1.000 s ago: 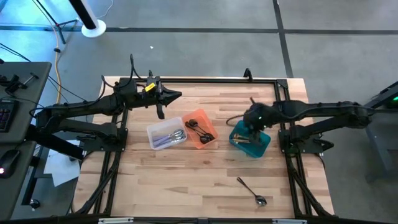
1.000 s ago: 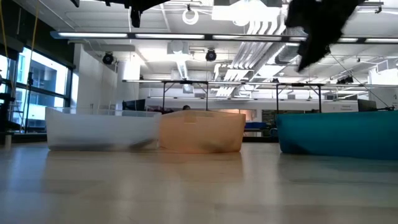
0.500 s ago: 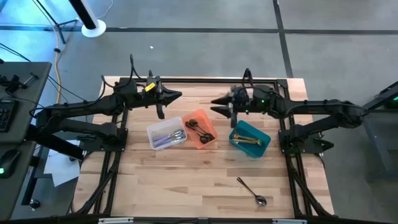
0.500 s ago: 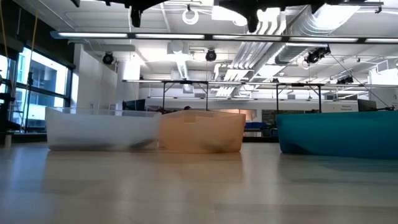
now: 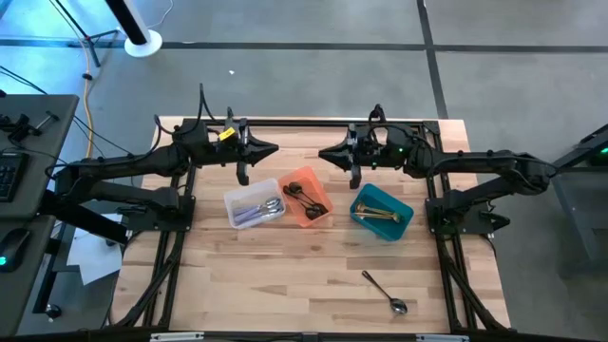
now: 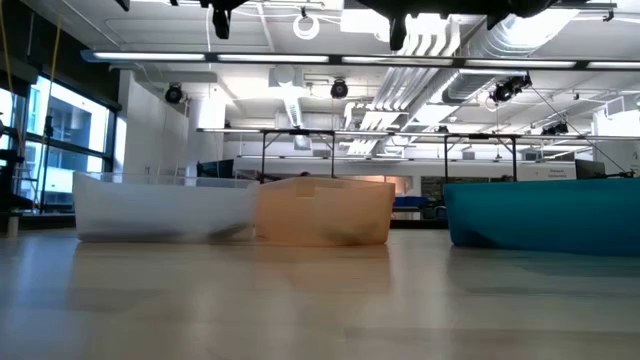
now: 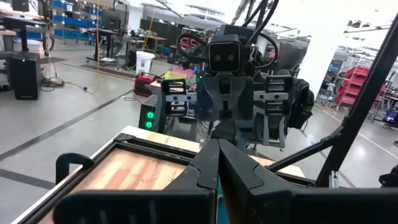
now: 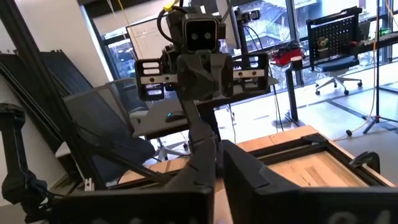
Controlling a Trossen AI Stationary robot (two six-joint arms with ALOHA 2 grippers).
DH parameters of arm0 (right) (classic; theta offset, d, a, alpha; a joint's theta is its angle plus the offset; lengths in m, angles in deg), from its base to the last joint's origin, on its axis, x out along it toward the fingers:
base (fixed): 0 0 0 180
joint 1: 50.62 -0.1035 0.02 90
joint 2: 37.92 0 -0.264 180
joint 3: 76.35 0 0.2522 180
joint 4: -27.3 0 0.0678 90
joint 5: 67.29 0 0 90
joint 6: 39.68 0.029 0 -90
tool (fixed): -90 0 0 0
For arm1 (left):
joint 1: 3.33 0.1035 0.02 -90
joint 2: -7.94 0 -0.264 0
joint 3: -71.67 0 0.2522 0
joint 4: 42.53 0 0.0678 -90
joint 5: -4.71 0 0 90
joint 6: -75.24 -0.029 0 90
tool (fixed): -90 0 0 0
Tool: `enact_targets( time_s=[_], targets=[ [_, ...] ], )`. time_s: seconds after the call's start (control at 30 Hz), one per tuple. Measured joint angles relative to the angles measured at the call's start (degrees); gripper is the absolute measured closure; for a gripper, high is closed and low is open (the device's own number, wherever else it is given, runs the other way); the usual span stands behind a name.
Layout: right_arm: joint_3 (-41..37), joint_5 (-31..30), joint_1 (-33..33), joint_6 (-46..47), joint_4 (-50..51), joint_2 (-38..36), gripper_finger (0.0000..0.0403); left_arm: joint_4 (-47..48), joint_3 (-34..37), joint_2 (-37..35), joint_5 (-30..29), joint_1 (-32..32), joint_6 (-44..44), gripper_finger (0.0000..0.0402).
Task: Sort silverware by color (type)
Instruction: Put the black spoon into the orange bin
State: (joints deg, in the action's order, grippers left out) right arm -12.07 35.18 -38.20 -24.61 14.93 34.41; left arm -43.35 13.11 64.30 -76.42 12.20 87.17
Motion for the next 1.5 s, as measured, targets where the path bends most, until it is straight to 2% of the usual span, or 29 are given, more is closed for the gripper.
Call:
enact_targets(
  time_s=[0.07, 0.33, 1.5],
  targets=[
    [0.00, 0.00, 0.00, -0.07, 0.15, 0.00, 0.0397, 0.00, 0.00, 0.00, 0.00, 0.00, 0.02, 0.0401],
    [0.00, -0.01, 0.00, 0.11, 0.13, 0.00, 0.0401, 0.00, 0.00, 0.00, -0.02, 0.00, 0.04, 0.0401],
    [0.00, 0.16, -0.02, -1.12, 3.26, 0.01, 0.0403, 0.00, 0.00, 0.00, -0.46, 0.00, -0.04, 0.0402]
  ],
)
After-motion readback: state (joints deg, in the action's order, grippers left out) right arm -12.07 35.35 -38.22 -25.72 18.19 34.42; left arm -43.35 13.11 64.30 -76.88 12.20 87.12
